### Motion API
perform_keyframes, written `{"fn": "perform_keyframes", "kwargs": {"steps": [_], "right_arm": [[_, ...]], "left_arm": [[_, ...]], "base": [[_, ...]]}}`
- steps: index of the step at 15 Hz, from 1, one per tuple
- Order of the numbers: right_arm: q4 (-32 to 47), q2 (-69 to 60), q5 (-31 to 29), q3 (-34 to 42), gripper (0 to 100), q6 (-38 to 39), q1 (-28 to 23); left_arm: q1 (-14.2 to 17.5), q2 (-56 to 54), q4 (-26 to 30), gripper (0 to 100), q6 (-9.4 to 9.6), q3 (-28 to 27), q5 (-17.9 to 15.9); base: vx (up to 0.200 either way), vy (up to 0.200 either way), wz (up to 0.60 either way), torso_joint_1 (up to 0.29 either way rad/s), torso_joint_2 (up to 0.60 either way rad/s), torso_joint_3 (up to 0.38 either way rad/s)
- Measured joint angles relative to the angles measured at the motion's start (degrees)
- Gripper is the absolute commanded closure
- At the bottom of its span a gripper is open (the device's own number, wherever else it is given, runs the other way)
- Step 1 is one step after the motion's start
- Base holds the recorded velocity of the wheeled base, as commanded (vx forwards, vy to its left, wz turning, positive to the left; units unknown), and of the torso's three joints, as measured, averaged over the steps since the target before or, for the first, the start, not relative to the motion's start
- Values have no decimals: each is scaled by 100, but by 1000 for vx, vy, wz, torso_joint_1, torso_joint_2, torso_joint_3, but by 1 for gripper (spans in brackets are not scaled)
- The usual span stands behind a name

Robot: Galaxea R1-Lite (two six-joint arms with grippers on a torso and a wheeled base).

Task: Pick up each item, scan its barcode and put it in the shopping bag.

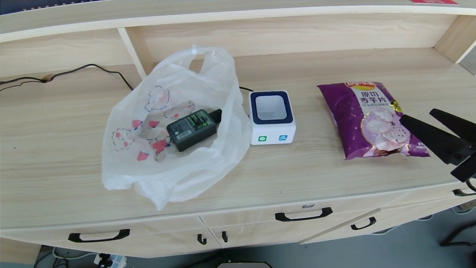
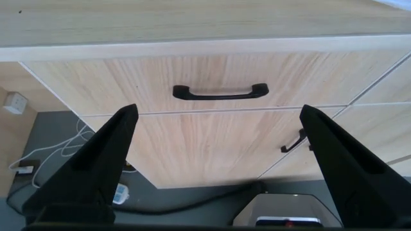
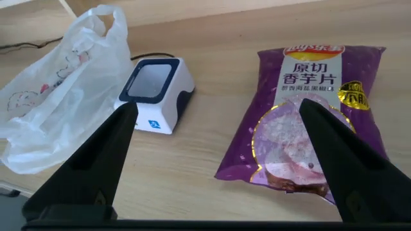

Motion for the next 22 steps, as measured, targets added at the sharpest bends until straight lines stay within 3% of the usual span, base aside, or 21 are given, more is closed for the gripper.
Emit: {"fn": "perform_keyframes", "kwargs": {"steps": [9,11,13,16,20,22], "right_arm": [[388,1134,-189,-1526,0,310,-173],[1289,1362,-154,-2205,0,239,-188],[2961,1503,-132,-3150,0,46,-190],[4724,1701,-110,-4324,0,-922,-260],[5020,2037,-16,-4870,0,-1920,-680],[5397,2104,-13,-4853,0,-1992,-780]], "left_arm": [[-5,0,-16,0,-21,0,1],[-2,0,-18,0,-18,0,-2],[-2,0,-18,0,-18,0,0],[-2,0,-18,0,-16,0,0],[-2,0,-27,0,0,0,0],[-2,0,-27,0,11,0,0]], "base": [[0,0,0,0,0,0],[0,0,0,0,0,0],[0,0,0,0,0,0],[0,0,0,0,0,0],[0,0,0,0,0,0],[0,0,0,0,0,0]]}}
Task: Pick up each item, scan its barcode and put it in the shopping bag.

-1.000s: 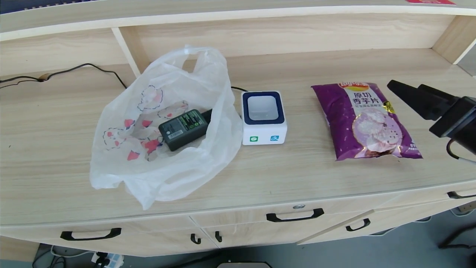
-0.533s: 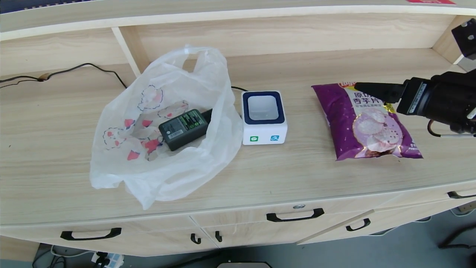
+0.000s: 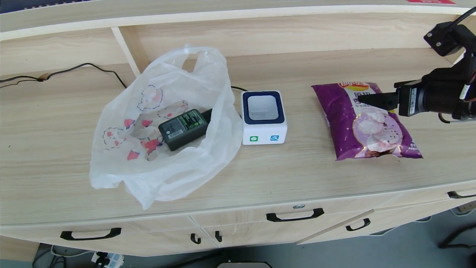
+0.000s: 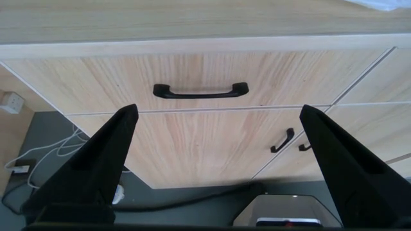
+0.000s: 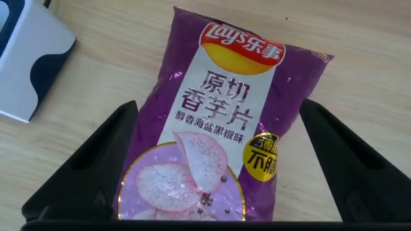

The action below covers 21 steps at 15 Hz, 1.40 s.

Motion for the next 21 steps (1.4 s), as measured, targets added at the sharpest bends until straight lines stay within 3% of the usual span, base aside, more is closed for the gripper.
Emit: {"fn": "perform_keyframes", "kwargs": {"steps": [11,15,21], "right_arm": [[280,346,183,0,0,-13,-9],[530,510,296,-349,0,45,-5],[1256,823,-367,-1221,0,52,-5]], "left_arm": [[0,0,13,0,15,0,0],[0,0,9,0,15,0,-2],[0,0,-6,0,24,0,0]], "base": [[0,0,0,0,0,0],[0,0,0,0,0,0],[0,0,0,0,0,0]]}}
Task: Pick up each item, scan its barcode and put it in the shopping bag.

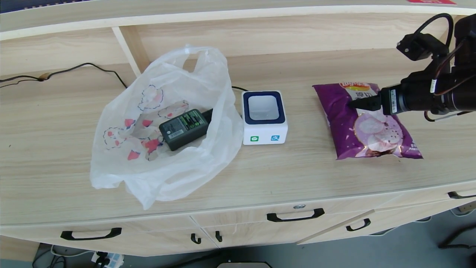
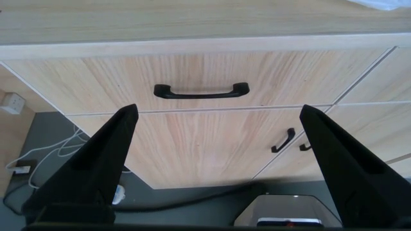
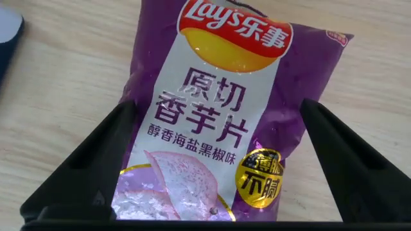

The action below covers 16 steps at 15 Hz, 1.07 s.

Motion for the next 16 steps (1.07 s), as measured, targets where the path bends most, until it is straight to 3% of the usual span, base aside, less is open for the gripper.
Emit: {"fn": "perform_keyframes", "kwargs": {"steps": [6,12,16], "right_arm": [[523,155,-479,-397,0,208,22],[1727,249,-610,-1119,0,833,223],[1782,389,-621,-1302,0,855,269]], "left_arm": [[0,0,-5,0,0,0,0],[0,0,-5,0,0,0,0],[0,0,-11,0,39,0,1]], "base": [[0,0,0,0,0,0],[0,0,0,0,0,0],[0,0,0,0,0,0]]}}
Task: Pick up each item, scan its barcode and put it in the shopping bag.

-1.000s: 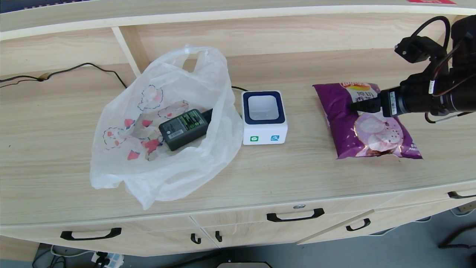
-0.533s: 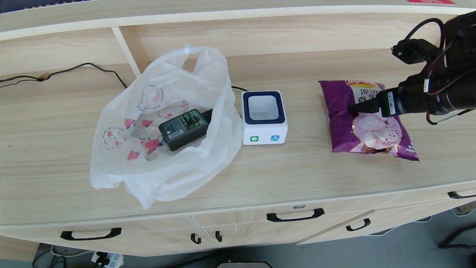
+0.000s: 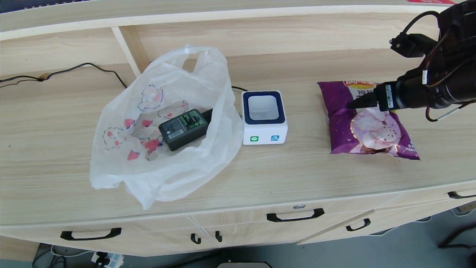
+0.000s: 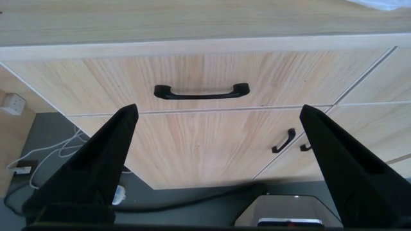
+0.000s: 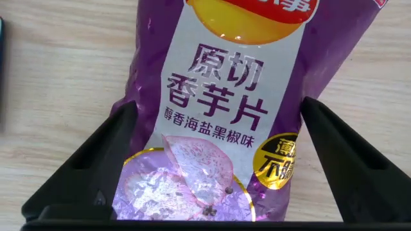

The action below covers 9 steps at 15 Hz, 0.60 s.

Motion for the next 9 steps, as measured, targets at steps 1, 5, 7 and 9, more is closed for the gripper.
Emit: {"fn": "perform_keyframes", "kwargs": {"steps": [1,5,7,9], "right_arm": [[2,41,-5,6,0,13,17],[-16,279,6,-204,0,391,28],[-17,373,16,-289,0,463,28],[-35,419,0,-306,0,551,30]], "left_arm": [[0,0,-2,0,28,0,0],[0,0,-11,0,134,0,-1],[0,0,-11,0,132,0,-4],[0,0,-10,0,129,0,-4]], "base": [[0,0,0,0,0,0],[0,0,0,0,0,0],[0,0,0,0,0,0],[0,0,0,0,0,0]]}}
